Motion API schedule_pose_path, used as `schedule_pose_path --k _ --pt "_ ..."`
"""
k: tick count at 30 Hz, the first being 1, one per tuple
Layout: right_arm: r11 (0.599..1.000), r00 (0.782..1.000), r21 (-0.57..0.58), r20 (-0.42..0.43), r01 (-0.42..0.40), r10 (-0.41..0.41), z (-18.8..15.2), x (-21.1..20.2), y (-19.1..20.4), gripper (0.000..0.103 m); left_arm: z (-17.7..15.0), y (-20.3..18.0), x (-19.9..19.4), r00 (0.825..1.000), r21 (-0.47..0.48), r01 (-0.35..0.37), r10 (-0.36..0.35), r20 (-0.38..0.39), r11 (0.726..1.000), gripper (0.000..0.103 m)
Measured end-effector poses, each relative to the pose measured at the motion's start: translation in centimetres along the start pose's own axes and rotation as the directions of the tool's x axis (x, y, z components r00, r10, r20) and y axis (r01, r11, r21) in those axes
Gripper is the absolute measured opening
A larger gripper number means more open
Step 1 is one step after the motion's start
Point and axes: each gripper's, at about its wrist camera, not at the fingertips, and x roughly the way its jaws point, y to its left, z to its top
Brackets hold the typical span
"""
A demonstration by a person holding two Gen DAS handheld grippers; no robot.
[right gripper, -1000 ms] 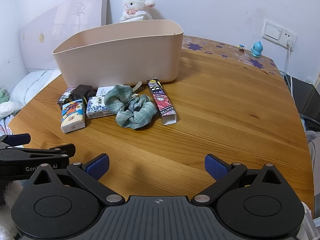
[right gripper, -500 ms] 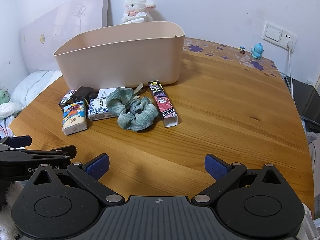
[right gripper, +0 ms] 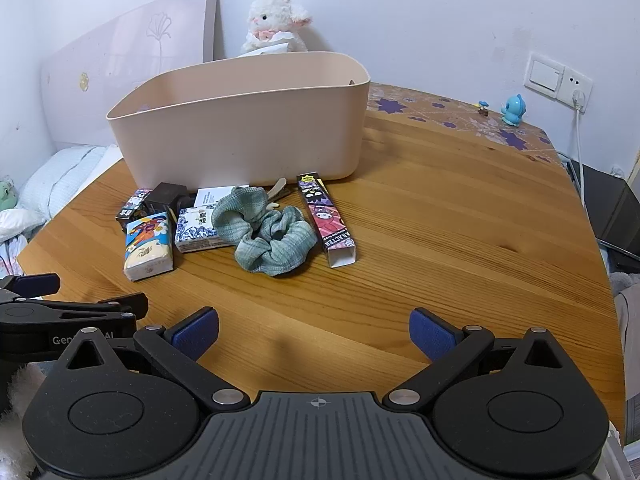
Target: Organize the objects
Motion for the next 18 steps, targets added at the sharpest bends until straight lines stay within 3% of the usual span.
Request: schedule_pose_path --k 18 --pt "1.0 1.0 0.008 0.028 -0.007 0.006 1.2 1.1 0.3 0.103 1.0 1.6 0.9 1.0 -0.053 -0.008 0.009 0.016 0.999 0.103"
